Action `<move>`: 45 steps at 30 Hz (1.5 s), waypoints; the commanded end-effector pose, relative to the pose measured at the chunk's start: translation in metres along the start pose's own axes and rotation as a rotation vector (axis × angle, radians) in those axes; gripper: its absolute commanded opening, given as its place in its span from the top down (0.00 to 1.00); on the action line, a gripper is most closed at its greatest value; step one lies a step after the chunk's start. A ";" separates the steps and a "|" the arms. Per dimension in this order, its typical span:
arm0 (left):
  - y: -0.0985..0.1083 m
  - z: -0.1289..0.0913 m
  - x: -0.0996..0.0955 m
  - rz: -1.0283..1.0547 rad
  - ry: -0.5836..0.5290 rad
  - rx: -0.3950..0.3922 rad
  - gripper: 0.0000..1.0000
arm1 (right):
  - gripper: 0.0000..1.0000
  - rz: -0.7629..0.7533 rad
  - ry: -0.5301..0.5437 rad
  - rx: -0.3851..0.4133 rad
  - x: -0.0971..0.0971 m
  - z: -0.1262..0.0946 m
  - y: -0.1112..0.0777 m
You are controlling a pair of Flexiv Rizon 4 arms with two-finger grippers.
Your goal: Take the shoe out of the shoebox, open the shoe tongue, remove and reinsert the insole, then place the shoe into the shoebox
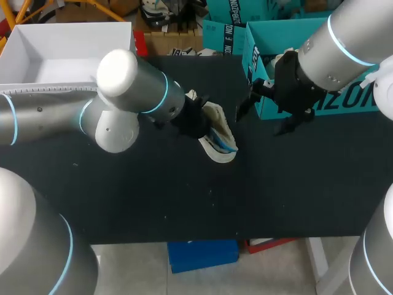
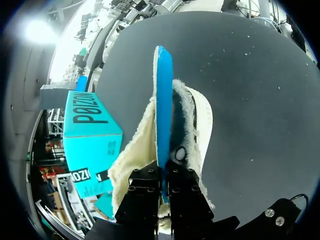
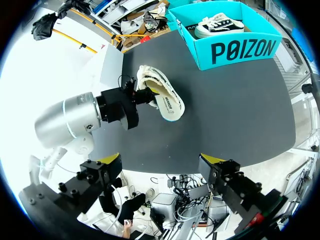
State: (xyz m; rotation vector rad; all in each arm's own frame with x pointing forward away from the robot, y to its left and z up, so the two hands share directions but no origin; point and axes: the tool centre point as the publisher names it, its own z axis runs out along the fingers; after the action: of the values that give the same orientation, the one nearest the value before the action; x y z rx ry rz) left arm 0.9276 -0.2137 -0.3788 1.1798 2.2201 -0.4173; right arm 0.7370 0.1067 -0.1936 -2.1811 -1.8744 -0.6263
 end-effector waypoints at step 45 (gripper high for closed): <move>0.004 -0.056 0.013 -0.104 -0.059 -0.044 0.00 | 0.00 0.001 -0.002 -0.001 0.001 0.001 0.000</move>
State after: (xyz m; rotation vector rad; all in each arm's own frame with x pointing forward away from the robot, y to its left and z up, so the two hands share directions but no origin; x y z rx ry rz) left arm 0.9190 -0.1900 -0.3526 1.0184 2.2448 -0.4297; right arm 0.7370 0.1067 -0.1936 -2.1812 -1.8744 -0.6262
